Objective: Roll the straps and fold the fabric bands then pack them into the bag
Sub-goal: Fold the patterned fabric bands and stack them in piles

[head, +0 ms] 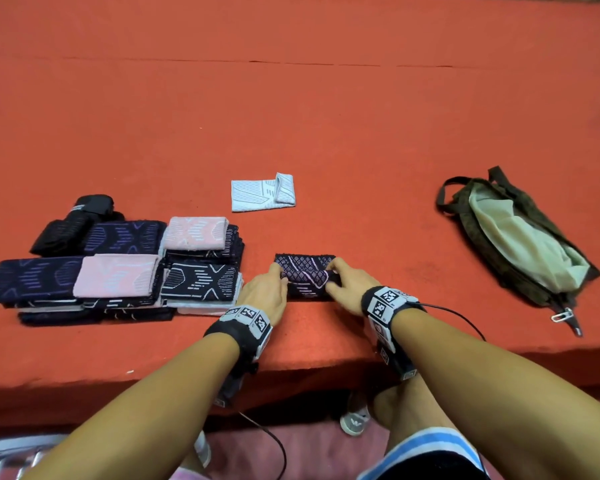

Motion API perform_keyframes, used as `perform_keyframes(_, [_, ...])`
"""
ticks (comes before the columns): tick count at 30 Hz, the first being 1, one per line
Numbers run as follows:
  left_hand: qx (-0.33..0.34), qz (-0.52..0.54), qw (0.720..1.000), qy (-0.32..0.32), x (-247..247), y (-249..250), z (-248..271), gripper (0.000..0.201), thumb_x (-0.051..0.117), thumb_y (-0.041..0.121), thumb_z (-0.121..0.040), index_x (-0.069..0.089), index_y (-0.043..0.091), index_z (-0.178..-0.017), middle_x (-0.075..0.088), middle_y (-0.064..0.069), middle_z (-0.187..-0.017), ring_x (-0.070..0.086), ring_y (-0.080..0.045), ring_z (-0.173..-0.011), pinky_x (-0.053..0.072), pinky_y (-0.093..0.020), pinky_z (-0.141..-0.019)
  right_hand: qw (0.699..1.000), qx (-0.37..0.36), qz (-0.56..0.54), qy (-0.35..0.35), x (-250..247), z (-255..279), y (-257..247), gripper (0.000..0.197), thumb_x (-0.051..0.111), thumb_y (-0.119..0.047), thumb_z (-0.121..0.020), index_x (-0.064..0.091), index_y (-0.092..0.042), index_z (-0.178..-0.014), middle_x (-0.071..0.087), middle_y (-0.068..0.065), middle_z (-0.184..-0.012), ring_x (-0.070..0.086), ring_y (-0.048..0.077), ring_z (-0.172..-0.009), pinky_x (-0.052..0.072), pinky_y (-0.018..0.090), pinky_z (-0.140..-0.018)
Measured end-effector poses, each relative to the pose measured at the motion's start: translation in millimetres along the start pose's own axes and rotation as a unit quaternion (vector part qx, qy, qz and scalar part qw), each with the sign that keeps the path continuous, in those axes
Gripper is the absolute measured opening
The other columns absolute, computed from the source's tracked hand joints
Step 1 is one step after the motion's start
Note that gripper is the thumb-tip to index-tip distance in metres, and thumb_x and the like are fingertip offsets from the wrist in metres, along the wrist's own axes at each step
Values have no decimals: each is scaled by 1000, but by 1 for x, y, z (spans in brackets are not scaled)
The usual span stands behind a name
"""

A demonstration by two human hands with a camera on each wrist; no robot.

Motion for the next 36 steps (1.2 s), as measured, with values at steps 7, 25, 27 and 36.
perform_keyframes(7, [-122, 111, 986, 25, 8, -4, -1, 38, 54, 43, -99, 43, 17, -124, 66, -2, -92, 64, -27, -83, 52, -38, -76, 998, 39, -40, 37, 6, -6, 13, 35, 60, -28, -95, 40, -18, -121, 67, 7, -100, 66, 30, -91, 53, 41, -82])
perform_keyframes(25, [-216, -17, 976, -13, 17, 1, -24, 29, 50, 36, -102, 47, 10, -113, 65, -12, -97, 59, -30, -85, 46, -38, -71, 991, 98, 51, 75, 4, -43, 9, 26, 51, -44, -100, 61, -22, -109, 70, 4, -104, 65, 29, -98, 47, 33, -75])
perform_keyframes(27, [-223, -25, 974, -5, 18, 3, -24, 31, 52, 35, -101, 48, 9, -118, 63, -13, -108, 60, -32, -99, 46, -40, -76, 990, 94, 67, 75, 4, -44, 4, 25, 52, -43, -99, 60, -22, -110, 70, 5, -105, 66, 30, -98, 49, 35, -76])
perform_keyframes(36, [-268, 71, 960, 39, 20, 11, -24, 33, 61, 20, -94, 42, 10, -120, 63, -14, -111, 61, -34, -102, 52, -44, -85, 984, 139, -78, 75, 4, -41, -1, 41, 61, -27, -88, 31, -15, -113, 59, 9, -83, 59, 31, -73, 44, 35, -65])
Point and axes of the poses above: each hand's wrist, its own z-axis away from the middle knuckle, its own x-axis out of the palm, y = z × x, the point moved 3 cm from there along -z, towards the middle knuckle
